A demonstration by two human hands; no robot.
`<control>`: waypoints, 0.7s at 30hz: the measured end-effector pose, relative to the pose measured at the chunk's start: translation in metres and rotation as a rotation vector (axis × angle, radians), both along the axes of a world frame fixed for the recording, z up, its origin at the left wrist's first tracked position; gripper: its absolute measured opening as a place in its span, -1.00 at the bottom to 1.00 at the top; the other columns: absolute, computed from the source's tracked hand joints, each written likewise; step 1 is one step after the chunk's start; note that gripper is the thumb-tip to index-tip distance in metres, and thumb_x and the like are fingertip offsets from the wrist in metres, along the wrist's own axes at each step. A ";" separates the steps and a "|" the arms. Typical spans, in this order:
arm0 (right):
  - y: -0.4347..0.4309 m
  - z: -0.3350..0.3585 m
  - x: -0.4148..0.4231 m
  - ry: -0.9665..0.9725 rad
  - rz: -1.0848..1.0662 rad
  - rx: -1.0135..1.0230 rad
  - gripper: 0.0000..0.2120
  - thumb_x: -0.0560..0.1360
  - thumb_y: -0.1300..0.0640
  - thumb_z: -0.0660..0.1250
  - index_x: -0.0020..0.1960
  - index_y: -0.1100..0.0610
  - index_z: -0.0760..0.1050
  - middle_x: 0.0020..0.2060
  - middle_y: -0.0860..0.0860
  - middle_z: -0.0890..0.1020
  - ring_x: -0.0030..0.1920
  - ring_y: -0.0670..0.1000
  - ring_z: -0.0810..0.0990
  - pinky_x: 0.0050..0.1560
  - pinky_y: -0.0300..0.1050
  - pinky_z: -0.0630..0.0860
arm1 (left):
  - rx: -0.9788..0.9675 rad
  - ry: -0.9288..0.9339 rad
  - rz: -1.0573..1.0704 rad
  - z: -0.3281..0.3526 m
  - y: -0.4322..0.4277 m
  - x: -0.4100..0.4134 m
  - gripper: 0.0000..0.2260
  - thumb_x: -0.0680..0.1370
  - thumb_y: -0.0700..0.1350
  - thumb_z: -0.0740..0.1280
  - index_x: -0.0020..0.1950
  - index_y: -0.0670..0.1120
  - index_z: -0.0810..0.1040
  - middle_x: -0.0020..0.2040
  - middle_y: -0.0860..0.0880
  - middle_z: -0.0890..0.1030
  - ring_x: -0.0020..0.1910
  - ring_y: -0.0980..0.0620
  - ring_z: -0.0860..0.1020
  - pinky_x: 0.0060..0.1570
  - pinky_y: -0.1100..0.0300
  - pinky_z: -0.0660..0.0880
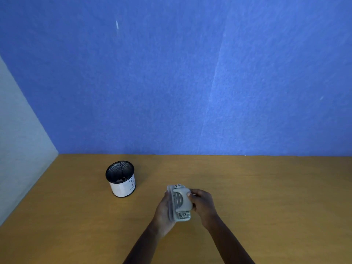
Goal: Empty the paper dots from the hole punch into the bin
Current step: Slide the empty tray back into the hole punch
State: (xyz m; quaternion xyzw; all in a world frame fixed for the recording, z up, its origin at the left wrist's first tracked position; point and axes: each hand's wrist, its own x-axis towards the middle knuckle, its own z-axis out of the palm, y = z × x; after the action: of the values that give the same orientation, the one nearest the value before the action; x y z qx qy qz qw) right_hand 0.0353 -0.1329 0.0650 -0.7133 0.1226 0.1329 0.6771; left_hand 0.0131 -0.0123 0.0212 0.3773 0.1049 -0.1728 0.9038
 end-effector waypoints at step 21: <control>0.003 0.006 -0.016 -0.082 0.194 -0.112 -0.88 0.49 0.38 0.27 -0.04 0.30 0.57 -0.23 0.17 0.58 -0.15 0.11 0.55 -0.08 0.06 0.52 | 0.071 0.014 0.084 -0.002 0.006 0.004 -0.60 0.57 0.13 0.03 0.07 -0.07 0.55 -0.23 -0.06 0.69 -0.30 -0.01 0.63 -0.20 0.09 0.51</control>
State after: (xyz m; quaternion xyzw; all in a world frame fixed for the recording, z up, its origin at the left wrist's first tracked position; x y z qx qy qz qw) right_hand 0.0197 -0.1302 0.0707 -0.7635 0.0326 0.1614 0.6245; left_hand 0.0170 -0.0064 0.0197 0.4031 0.1329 -0.1337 0.8955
